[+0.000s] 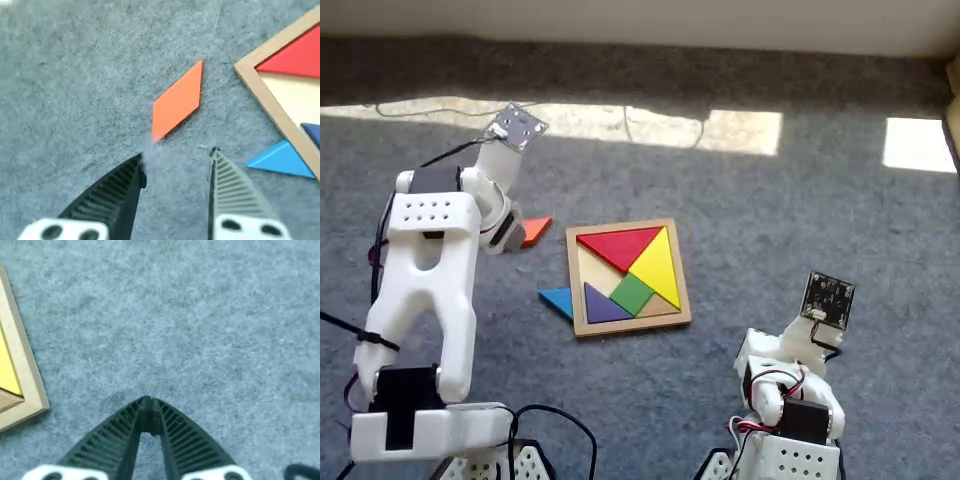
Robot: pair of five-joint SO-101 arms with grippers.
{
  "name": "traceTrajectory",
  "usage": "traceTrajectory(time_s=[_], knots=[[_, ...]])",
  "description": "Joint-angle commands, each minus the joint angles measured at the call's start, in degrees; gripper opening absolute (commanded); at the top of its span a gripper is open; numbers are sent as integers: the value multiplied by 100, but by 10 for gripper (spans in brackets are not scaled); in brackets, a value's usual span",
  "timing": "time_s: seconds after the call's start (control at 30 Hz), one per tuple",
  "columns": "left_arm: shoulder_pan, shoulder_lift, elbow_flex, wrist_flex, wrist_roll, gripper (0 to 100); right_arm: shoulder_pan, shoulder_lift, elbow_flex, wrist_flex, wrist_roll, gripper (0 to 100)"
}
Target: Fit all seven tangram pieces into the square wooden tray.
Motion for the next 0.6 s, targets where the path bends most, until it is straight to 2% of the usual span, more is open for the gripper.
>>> traceTrajectory(time_s=[0.0,0.17,0.37,0.47,0.57], knots=[[-31,470,-576,-53,-510,211,75,-66,637,-48,-53,4],[-4,1481,-1270,167,-712,207,75,-66,637,-48,-53,4],[611,1499,-1692,1600,-659,175,75,-66,637,-48,-53,4],[971,1376,-1516,1943,44,168,75,-66,637,-48,-53,4],[1182,1341,-1226,1943,844,181,75,-66,637,-48,-53,4]])
